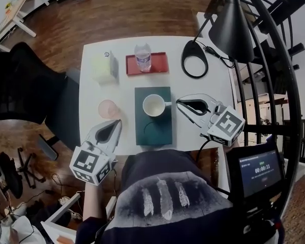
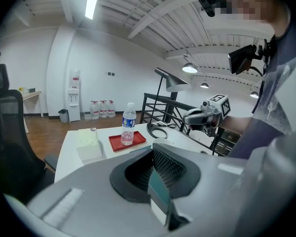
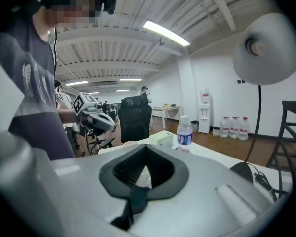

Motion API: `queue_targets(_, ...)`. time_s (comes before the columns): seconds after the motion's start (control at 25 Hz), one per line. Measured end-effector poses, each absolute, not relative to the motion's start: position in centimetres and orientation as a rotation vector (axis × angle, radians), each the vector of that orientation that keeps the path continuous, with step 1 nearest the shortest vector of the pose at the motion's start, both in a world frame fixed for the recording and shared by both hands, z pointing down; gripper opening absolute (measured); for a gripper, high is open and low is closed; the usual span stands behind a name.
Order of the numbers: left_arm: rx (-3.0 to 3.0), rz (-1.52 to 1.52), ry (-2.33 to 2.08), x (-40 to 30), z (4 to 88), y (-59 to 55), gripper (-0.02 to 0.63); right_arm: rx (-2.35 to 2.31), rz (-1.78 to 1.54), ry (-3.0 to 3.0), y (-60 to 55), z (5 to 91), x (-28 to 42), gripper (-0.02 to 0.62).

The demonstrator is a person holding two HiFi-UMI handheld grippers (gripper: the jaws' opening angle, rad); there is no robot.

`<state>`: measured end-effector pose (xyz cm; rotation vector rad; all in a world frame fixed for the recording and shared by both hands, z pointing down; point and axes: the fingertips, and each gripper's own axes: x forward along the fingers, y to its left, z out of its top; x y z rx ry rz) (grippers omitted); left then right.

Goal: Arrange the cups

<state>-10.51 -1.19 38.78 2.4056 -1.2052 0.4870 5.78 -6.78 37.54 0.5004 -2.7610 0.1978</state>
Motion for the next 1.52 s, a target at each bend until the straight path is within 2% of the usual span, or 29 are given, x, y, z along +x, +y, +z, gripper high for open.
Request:
queue_targets(0.96,2.491,0.604,-1.116,-7.8,38.2,-4.1,0.014,0.521,0.213,-2.657,-7.0,40.2,8.8,0.003)
queue_targets(1.52,2.391,0.522,-1.300,-12.6,39.2,-1.8,0.015,0.491,0.224,-2.656,-6.6,41.0,7.3,0.003)
